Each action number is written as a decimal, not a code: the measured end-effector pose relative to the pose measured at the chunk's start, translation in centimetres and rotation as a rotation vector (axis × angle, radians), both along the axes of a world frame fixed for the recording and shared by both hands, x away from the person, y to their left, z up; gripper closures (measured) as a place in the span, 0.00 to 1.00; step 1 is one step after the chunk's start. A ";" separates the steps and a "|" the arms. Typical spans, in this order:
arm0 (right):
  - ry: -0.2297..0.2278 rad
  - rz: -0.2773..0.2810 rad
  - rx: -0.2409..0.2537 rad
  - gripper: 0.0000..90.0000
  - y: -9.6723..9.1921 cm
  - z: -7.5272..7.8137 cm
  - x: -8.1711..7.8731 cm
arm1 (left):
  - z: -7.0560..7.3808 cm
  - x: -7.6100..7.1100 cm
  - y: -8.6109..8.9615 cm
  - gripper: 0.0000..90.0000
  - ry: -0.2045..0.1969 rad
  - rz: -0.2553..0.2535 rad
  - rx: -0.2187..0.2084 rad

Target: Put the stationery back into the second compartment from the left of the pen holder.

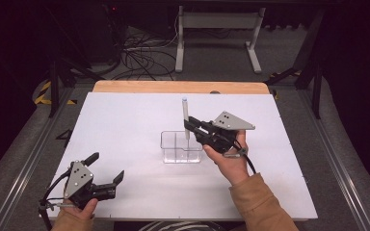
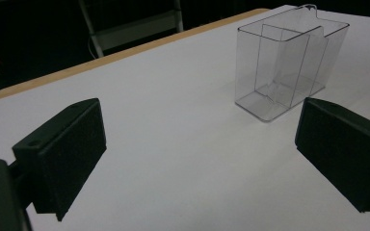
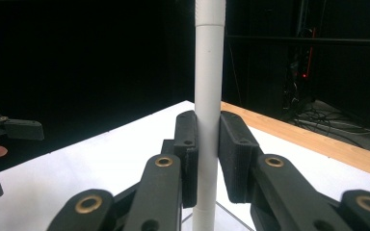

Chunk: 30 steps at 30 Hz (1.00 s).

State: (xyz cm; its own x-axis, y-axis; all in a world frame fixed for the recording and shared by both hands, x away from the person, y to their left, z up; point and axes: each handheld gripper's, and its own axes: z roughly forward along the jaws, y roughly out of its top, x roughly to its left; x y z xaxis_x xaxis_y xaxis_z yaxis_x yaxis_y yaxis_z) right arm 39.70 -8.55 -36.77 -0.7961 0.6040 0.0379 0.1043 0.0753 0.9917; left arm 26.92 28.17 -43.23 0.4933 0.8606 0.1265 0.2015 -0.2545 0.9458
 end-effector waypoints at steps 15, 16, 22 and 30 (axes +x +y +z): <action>-0.007 0.009 -0.004 0.88 1.4 -1.2 0.4 | 0.0 0.0 0.0 0.05 -0.002 -0.001 0.004; -0.006 0.009 -0.006 0.88 1.4 -1.2 0.4 | 0.0 0.0 0.0 0.05 -0.001 -0.002 0.000; 0.007 0.005 -0.019 0.88 1.5 -1.6 0.6 | 0.0 0.0 0.0 0.05 -0.001 -0.002 0.006; 0.055 0.006 -0.049 0.88 1.7 -2.0 0.8 | 0.0 0.0 0.0 0.05 -0.001 -0.003 0.004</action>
